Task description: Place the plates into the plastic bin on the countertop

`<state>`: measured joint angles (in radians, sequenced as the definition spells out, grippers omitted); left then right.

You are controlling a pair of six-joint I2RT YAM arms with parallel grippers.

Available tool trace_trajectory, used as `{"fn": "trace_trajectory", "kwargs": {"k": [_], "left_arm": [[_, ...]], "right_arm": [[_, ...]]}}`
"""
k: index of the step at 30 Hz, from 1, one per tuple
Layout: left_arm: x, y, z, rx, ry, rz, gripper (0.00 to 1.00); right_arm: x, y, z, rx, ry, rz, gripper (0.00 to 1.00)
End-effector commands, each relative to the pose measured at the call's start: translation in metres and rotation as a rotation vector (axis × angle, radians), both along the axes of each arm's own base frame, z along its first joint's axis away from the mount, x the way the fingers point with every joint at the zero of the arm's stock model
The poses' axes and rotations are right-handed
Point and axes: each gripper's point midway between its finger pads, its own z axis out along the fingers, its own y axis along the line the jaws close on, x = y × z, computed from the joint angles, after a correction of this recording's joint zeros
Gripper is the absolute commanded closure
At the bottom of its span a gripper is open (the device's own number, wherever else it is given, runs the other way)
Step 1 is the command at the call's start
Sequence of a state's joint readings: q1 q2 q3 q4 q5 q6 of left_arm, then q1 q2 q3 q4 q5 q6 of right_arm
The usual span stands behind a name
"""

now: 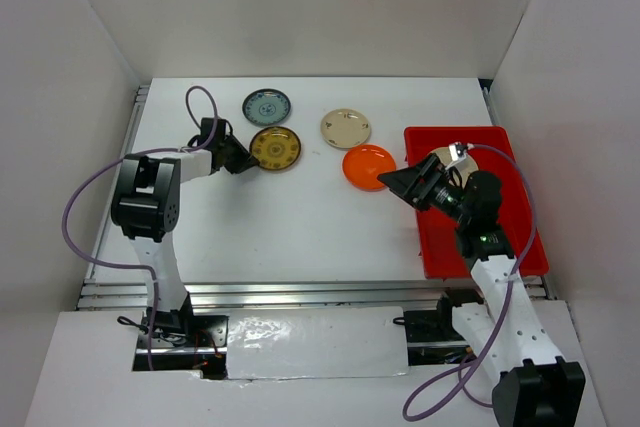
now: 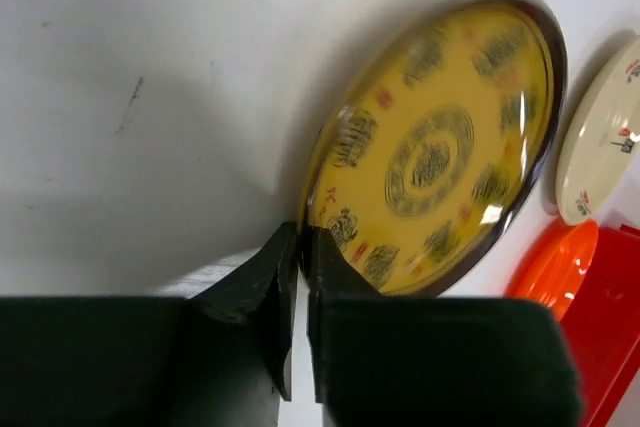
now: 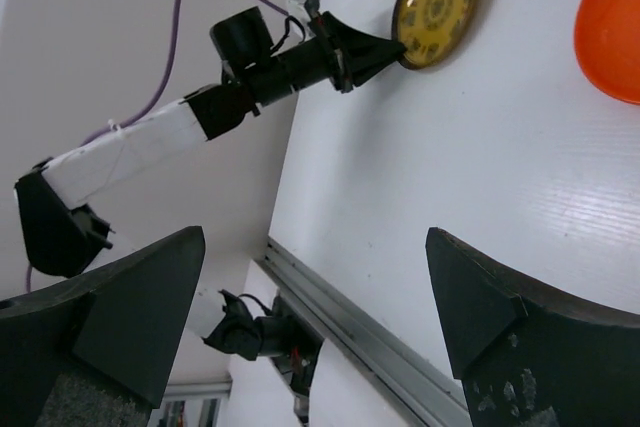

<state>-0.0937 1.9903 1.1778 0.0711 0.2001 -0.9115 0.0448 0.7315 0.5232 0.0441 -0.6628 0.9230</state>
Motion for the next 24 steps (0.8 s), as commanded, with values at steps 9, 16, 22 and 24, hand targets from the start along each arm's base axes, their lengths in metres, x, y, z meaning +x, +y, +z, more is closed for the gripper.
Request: {"fn": "trace_trajectory", "kwargs": {"k": [9,16,22,24], "left_arm": [[-0.068,0.015,0.019,0.16,0.059,0.061,1.0],[-0.117,-0.031,0.095,0.114,-0.12,-0.153,1.0],[-0.141,-0.049,0.119,0.054,-0.155,-0.291,1.0],[-0.144,-0.057,0.129,0.002,-0.193,-0.324,1.0]], "right_arm": [[0.018,0.04,0.021,-0.183,-0.096,0.045,0.0],[0.076,0.095,-0.057,-0.245,0.034,0.136,0.01],[0.099,0.128,-0.089,-0.238,0.078,0.209,0.05],[0.097,0.137,-0.096,-0.211,0.086,0.248,0.1]]}}
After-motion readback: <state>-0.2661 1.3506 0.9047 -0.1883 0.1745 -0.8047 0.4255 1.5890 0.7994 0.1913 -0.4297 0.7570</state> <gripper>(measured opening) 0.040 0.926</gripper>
